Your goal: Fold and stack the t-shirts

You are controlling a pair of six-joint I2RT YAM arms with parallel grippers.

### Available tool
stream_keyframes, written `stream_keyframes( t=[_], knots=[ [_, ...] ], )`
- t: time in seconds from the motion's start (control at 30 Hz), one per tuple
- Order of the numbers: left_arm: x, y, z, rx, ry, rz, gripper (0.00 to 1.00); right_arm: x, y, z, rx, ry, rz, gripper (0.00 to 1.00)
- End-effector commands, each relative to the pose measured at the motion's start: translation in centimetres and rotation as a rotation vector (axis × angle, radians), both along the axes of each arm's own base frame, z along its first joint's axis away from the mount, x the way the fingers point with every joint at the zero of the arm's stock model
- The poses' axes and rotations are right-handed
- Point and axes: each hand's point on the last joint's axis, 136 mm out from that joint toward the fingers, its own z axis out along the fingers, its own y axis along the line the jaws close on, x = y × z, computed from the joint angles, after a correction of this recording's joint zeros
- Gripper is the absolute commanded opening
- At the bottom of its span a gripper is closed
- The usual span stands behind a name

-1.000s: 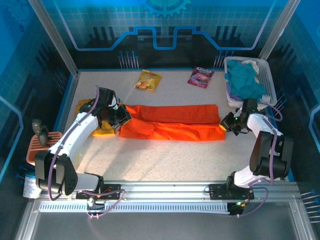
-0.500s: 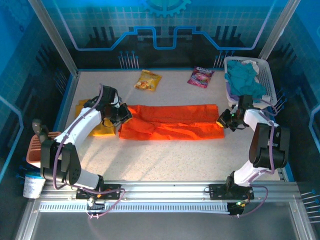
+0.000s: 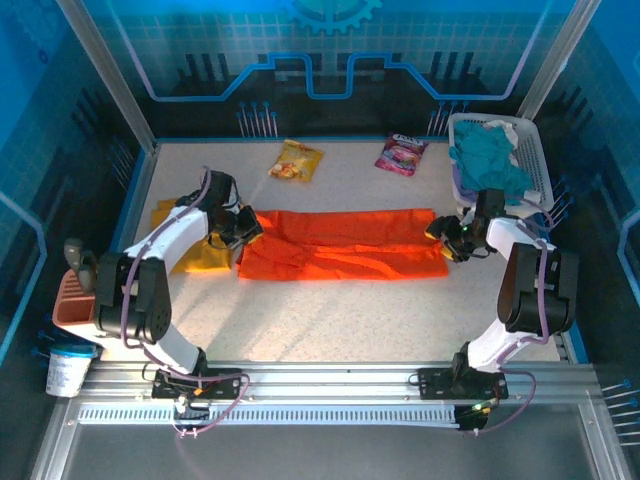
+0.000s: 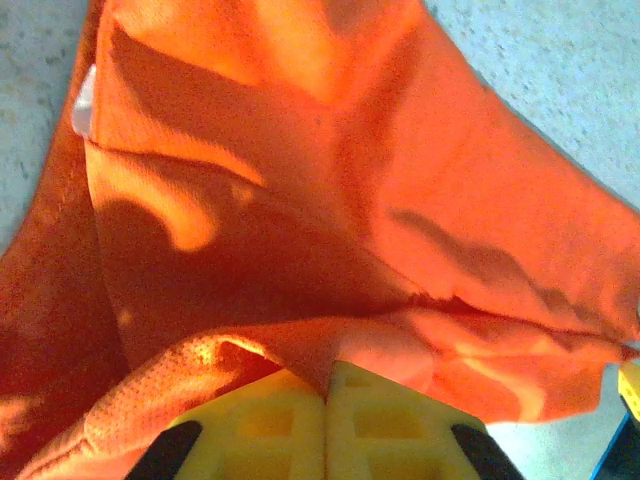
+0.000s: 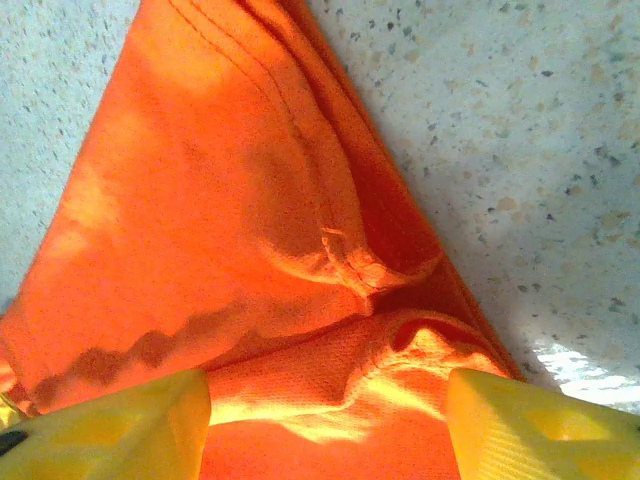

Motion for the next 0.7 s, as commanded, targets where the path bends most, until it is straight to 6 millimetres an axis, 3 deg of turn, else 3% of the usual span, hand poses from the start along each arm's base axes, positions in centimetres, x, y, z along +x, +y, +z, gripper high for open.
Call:
stream_keyframes(
  t=[0.0,0.07,0.13,0.17,0.27,0.47,0.67],
  knots=[
    [3.0,1.1,-0.3,-0.018,-0.039,0.025,0.27,-0.3,1.2,1.2,0.027,-0.051,0.031,0.69],
    [4.2,1.6,-1.1,-0.064,-0.017,0.035,0.45,-0.7,1.4,1.5,0.03,-0.062,0.037,0.72],
    [4.8,1.8,-1.0,-0.086,-0.014,0.039,0.52,-0.8,1.6,2.0,0.031,-0.082,0.045,0.73],
    [4.9,1.8,-0.7,-0.085,-0.02,0.036,0.56,-1.8,2.0,1.4,0.037,-0.07,0.048,0.73],
    [4.5,1.6,0.9,-0.099,-0.051,0.032,0.58,-2.6,2.3,1.7,0.027,-0.094,0.054,0.74],
    [0.0,-0.4,2.2,-0.097,-0.065,0.005,0.62,-3.9,2.9,2.5,0.017,-0.114,0.068,0.76],
    [-4.6,-3.6,0.9,-0.106,-0.075,0.035,0.63,-4.5,2.9,3.5,0.003,-0.13,0.075,0.78]
  ],
)
